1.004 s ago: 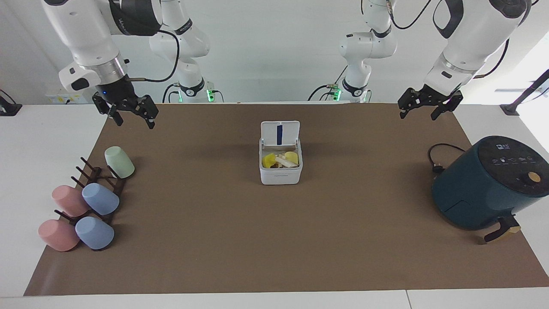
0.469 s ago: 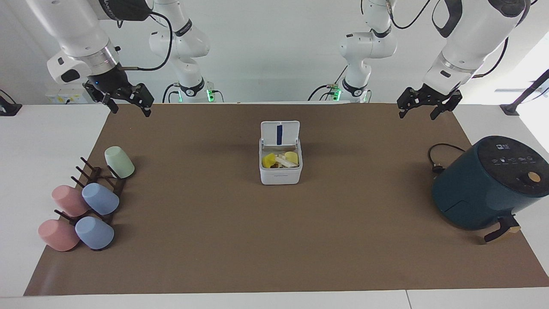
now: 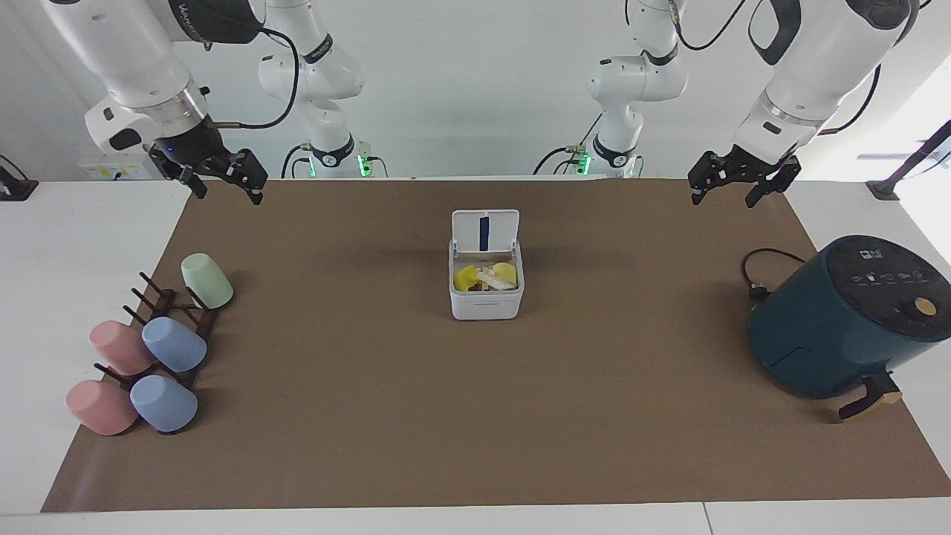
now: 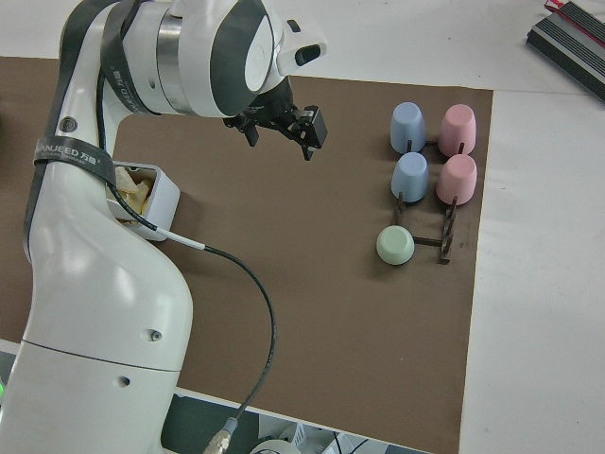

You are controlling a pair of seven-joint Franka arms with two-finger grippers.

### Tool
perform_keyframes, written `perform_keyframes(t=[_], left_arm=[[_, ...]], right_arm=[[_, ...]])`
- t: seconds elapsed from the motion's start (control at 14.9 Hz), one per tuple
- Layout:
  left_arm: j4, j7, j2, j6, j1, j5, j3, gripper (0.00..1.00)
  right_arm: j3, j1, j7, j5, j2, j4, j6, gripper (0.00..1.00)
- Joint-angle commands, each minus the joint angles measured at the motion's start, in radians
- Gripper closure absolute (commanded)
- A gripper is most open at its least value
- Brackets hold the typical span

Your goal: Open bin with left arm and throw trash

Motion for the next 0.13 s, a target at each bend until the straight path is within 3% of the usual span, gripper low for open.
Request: perform_keyframes(t=[0.0, 0.07], left_arm=[[-0.014, -0.011, -0.018, 0.016, 0.000, -0.013, 0.004, 0.00], [-0.016, -0.011, -0.018, 0.016, 0.000, -0.013, 0.004, 0.00]], right_arm=[[-0.009, 0.005, -0.033, -0.001, -0.030, -0.055, 0.077, 0.00], [-0.009, 0.005, -0.030, -0.001, -0.030, -0.055, 0.083, 0.00]])
